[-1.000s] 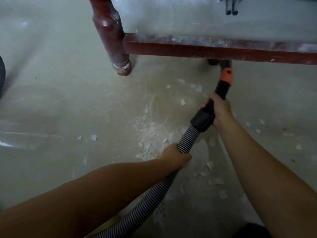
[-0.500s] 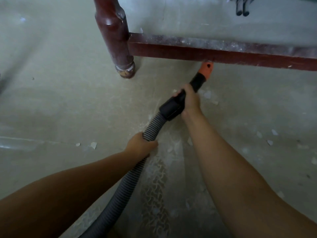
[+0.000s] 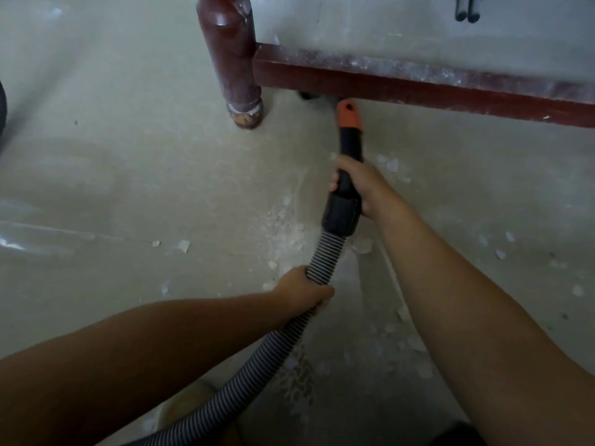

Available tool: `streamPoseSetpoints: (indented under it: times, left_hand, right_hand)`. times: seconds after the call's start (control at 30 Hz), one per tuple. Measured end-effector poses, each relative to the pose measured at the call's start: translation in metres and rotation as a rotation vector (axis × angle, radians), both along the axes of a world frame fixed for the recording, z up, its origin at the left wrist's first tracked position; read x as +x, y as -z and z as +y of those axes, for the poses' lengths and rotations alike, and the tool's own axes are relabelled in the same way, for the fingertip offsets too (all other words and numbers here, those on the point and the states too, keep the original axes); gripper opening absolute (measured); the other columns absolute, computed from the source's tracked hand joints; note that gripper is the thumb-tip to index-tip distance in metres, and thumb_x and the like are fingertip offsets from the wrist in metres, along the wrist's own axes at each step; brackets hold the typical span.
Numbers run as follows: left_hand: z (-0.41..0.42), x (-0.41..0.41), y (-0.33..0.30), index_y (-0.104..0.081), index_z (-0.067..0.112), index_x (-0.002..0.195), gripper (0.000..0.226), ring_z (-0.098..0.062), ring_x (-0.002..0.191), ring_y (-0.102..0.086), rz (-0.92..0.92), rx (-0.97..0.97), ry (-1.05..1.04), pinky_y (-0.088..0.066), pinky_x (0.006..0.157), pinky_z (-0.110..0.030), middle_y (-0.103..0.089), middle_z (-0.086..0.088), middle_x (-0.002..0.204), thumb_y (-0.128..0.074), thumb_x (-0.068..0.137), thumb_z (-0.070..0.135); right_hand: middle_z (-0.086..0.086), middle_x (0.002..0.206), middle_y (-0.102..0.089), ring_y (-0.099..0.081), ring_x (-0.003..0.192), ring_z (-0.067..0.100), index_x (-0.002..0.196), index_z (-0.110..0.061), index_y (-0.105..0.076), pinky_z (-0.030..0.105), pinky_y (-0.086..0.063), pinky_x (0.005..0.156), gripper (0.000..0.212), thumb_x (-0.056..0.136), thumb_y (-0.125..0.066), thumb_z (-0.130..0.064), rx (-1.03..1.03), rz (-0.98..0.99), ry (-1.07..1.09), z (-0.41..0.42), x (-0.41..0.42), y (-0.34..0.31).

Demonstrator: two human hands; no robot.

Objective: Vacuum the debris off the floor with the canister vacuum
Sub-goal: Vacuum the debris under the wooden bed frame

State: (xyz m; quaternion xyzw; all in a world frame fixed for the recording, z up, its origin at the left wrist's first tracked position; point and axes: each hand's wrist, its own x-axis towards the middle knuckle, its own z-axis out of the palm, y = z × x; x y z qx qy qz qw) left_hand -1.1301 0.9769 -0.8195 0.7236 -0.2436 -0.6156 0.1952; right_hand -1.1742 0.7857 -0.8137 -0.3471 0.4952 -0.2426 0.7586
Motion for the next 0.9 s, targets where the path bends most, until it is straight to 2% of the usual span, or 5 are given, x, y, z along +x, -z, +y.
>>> streamPoseSetpoints:
  times: [0.23,0.33,0.63,0.77,0.9]
  left_hand:
    - [-0.044,-0.050,-0.011,-0.056,0.011,0.100,0.021,-0.013,0.058,-0.059,0.011,-0.079,0.197,-0.056,0.065,-0.026,-0.062,-0.003,0.077,-0.066,0.085,0.021]
    - [-0.029,-0.072,-0.015,-0.054,0.008,0.108,0.029,-0.014,0.060,-0.059,0.081,0.004,0.121,-0.054,0.062,-0.025,-0.061,-0.005,0.082,-0.065,0.086,0.023]
    - [0.036,-0.071,-0.012,-0.051,0.013,0.080,0.014,-0.016,0.053,-0.056,0.076,0.052,-0.193,-0.054,0.054,-0.026,-0.058,-0.005,0.069,-0.064,0.086,0.013]
    - [0.025,-0.085,-0.012,-0.052,0.014,0.085,0.014,-0.017,0.058,-0.058,0.088,0.057,-0.025,-0.057,0.075,-0.036,-0.059,-0.004,0.073,-0.066,0.085,0.016]
    - [-0.014,-0.114,-0.009,-0.053,0.011,0.105,0.026,-0.017,0.065,-0.060,0.019,0.008,0.265,-0.057,0.072,-0.032,-0.060,-0.004,0.082,-0.065,0.085,0.022]
  right_hand:
    - [-0.002,0.046,-0.053,-0.052,0.041,0.014,0.069,-0.011,-0.051,0.027,-0.048,0.051,0.018,0.085,-0.060,-0.009,0.031,0.079,0.637,-0.016,-0.138,0.004]
    - [-0.003,0.044,-0.053,-0.051,0.039,0.011,0.069,-0.012,-0.051,0.026,-0.047,0.049,0.019,0.086,-0.059,-0.008,-0.006,0.096,0.562,-0.013,-0.135,0.001]
    - [0.007,0.053,-0.050,-0.049,0.039,0.016,0.081,-0.007,-0.050,0.024,-0.046,0.043,0.011,0.085,-0.056,0.001,-0.093,0.178,-0.305,0.048,-0.012,-0.030]
    - [0.004,0.050,-0.049,-0.047,0.037,0.015,0.077,-0.008,-0.049,0.023,-0.045,0.042,0.015,0.086,-0.057,0.000,-0.081,0.201,-0.181,0.033,-0.054,-0.031]
    - [0.000,0.044,-0.050,-0.047,0.035,0.012,0.074,-0.010,-0.049,0.023,-0.043,0.042,0.018,0.089,-0.057,-0.005,-0.028,0.195,0.293,0.001,-0.156,-0.013]
